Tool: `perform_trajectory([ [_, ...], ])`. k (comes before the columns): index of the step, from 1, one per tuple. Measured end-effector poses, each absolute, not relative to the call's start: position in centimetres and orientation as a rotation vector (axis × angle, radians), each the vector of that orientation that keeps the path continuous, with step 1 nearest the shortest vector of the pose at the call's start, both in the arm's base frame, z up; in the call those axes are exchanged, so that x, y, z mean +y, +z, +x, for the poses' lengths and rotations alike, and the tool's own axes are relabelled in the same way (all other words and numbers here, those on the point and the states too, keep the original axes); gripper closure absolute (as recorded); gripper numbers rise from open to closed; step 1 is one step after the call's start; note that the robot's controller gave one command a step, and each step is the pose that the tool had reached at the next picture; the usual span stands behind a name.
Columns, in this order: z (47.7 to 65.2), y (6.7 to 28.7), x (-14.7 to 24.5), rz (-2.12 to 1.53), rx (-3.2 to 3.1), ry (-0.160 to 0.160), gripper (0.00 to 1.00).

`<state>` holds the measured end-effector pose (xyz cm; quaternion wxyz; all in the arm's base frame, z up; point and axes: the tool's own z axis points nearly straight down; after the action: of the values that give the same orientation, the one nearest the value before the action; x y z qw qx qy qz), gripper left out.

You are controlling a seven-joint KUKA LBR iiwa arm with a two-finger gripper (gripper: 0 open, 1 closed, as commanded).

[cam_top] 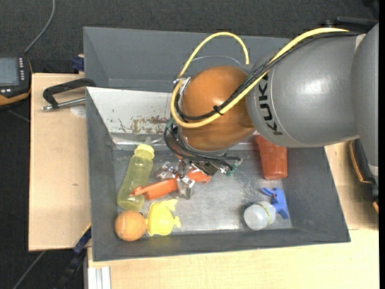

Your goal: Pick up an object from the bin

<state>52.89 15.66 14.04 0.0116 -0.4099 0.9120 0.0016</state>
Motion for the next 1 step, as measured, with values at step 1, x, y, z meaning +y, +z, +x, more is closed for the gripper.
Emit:
perform_trajectory([
  [1, 52.84, 14.39, 15.67, -1.279, 2.846, 0.006, 1.00],
])
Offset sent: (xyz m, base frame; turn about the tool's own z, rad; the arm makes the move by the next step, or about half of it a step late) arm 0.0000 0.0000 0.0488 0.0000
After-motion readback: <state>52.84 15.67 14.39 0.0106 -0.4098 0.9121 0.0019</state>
